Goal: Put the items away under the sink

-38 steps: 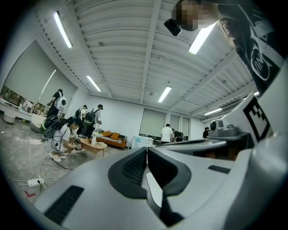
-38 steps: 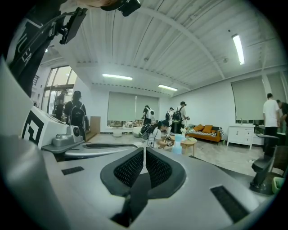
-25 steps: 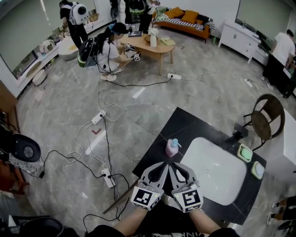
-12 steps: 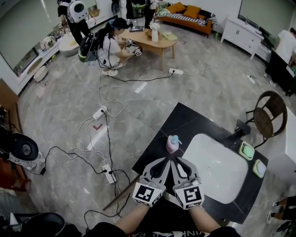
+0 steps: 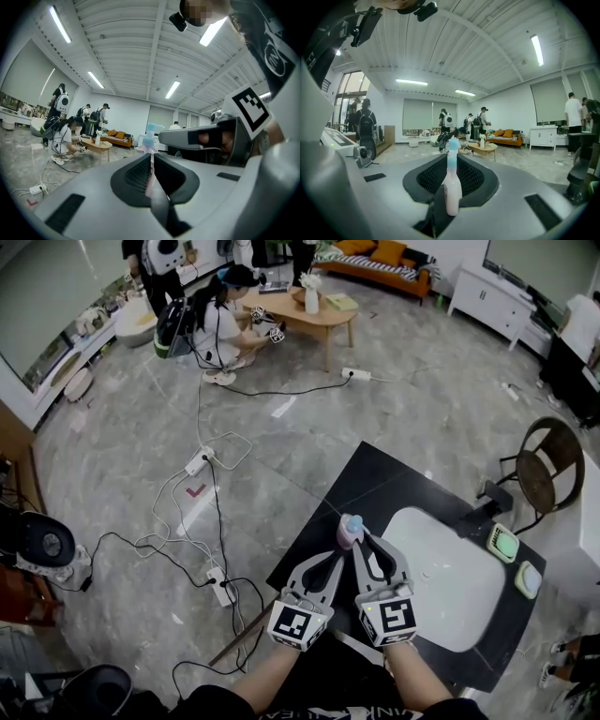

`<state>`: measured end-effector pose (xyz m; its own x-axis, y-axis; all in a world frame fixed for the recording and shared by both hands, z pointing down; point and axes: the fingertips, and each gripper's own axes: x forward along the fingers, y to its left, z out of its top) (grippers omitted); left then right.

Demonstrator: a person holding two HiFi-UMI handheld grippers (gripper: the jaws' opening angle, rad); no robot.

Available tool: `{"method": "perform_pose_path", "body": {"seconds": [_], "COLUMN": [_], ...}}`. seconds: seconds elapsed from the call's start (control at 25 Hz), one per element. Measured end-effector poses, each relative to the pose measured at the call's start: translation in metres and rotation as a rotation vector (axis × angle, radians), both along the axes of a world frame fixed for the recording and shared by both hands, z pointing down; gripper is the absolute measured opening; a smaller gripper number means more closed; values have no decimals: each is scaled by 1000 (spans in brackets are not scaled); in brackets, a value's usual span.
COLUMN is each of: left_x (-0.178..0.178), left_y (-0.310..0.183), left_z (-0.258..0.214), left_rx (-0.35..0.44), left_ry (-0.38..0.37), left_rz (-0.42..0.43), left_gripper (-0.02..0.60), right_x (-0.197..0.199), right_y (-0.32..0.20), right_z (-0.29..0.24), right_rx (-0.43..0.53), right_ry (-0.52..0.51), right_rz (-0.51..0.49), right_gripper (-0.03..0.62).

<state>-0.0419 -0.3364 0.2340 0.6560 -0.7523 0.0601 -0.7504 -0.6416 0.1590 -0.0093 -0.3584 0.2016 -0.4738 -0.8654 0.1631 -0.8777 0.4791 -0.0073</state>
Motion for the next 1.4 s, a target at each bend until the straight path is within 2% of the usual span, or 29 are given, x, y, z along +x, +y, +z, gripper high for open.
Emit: {"method": "perform_pose_path", "body": {"seconds": [0.2,1.0,1.28,1.4], "left_x": [-3,-1,4,8], "left_y": [-2,-12,-15,-15], "left_z": [13,22,22,25], "left_rx": [-24,-50,-52,-53], "left_ry": [-14,-35,-35,-39], "left_rz": [6,52,73,84], "left_gripper": [10,12,70,97], "right_x": [-4,-17,-16,-15], "right_y": [-13,-39,-38,-38], "right_z": [2,0,-5,-7], "right_rx": [26,31,56,65], "right_ry": [-16,13,28,21], "right_rz": [-36,-95,-86,-78], "right_gripper": [115,115,106,75]}}
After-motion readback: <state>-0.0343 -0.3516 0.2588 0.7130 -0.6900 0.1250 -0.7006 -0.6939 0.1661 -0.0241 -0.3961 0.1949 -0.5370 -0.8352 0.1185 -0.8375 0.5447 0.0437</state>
